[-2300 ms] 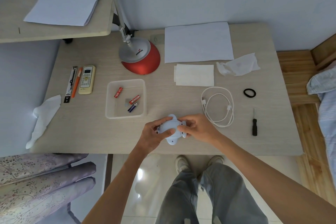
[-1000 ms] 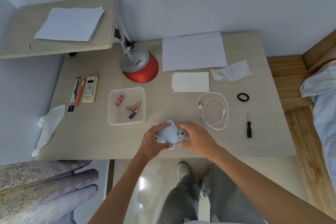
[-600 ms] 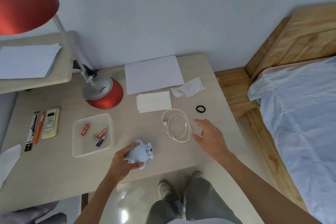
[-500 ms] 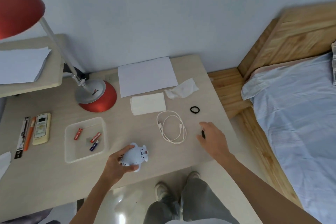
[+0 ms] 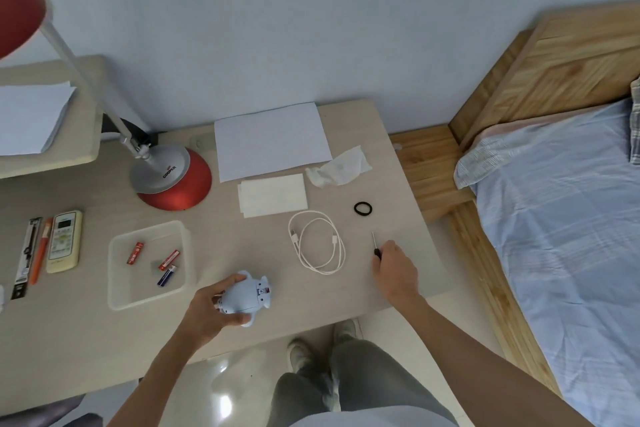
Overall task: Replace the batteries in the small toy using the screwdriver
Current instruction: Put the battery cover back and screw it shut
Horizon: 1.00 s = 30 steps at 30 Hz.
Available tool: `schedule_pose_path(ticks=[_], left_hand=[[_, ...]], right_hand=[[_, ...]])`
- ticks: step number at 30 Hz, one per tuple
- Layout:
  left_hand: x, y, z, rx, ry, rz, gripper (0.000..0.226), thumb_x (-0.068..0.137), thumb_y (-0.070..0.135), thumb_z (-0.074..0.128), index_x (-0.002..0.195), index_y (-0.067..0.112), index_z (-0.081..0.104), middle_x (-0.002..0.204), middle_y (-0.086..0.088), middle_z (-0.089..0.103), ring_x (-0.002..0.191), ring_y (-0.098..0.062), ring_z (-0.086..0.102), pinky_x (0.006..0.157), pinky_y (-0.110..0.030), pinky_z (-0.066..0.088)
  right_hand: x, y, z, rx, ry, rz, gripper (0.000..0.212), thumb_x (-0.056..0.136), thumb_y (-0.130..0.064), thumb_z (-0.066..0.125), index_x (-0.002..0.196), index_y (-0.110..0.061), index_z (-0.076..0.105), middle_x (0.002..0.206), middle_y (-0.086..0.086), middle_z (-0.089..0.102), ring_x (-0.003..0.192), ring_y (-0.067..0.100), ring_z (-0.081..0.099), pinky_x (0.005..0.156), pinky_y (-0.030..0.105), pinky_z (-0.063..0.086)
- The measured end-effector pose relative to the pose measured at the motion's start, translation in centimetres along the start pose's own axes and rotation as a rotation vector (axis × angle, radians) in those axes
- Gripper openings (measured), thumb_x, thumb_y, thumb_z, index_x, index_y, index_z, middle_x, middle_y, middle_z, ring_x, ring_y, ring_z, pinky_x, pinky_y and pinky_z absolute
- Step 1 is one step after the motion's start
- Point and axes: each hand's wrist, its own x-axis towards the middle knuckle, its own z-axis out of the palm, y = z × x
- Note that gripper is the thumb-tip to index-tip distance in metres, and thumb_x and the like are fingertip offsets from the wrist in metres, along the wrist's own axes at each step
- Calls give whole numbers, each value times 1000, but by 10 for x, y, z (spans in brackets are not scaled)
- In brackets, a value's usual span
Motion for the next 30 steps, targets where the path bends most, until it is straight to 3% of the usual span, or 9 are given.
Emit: schedule_pose_path(ticks=[6, 9, 12, 15, 20, 22, 26, 30], left_hand=[[3, 12, 0, 46, 13, -54, 86, 38, 35, 107, 117, 54, 77, 115, 14, 77, 97, -12, 72, 79, -21, 60], [3, 15, 1, 63, 22, -62, 89, 38, 35, 107, 121, 45, 78, 115, 18, 77, 101, -14, 71, 80, -20, 59], [2, 18, 4, 61, 30, -82, 87, 43, 25, 109, 124, 37, 78, 120, 11, 76, 102, -16, 69, 81, -22, 59], [1, 22, 6, 70, 38, -101, 84, 49, 16, 109, 126, 32, 78, 125, 7, 74, 100, -18, 67, 79, -17, 57], [4, 26, 3, 107, 16, -71, 82, 52, 16, 108, 126, 31, 78, 125, 6, 74, 101, -18, 66, 79, -12, 54], [4, 28, 4, 99, 13, -62, 80, 52, 14, 108, 122, 37, 78, 123, 9, 75, 101, -19, 67, 78, -11, 53], [0, 36, 7, 100, -14, -26, 82, 56, 13, 106, 102, 71, 70, 107, 37, 70, 98, -4, 67, 76, -10, 54], [-2, 35, 6, 149, -40, 36, 74, 57, 23, 103, 110, 63, 70, 108, 31, 69, 99, -13, 68, 80, -24, 57]], right_hand=[[0, 3, -6, 73, -19, -24, 14, 106, -30, 52, 103, -17, 48, 92, 0, 59, 75, 21, 64, 73, 47, 60], [-4, 0, -16, 173, -9, -41, 14, 105, -29, 55, 101, -17, 47, 89, -1, 58, 73, 20, 63, 72, 48, 60], [-17, -11, -31, 251, 36, -97, 15, 105, -25, 58, 99, -18, 46, 85, -3, 57, 71, 17, 61, 67, 44, 56], [-34, -33, -46, 291, 56, -195, 15, 105, -27, 57, 100, -20, 45, 79, -4, 58, 65, 14, 59, 60, 38, 47], [-70, -85, -59, 301, 2, -404, 15, 106, -37, 57, 104, -24, 50, 75, -10, 61, 64, 11, 59, 59, 35, 50], [-83, -105, -57, 271, -9, -475, 10, 105, -34, 57, 101, -25, 56, 78, -11, 62, 68, 11, 60, 64, 35, 52], [-101, -134, -40, 215, -60, -549, 9, 103, -32, 56, 99, -28, 62, 91, -12, 61, 76, 9, 61, 72, 33, 56], [-111, -151, -20, 157, -106, -536, 8, 103, -28, 58, 100, -24, 64, 96, -9, 61, 81, 11, 60, 76, 38, 57]])
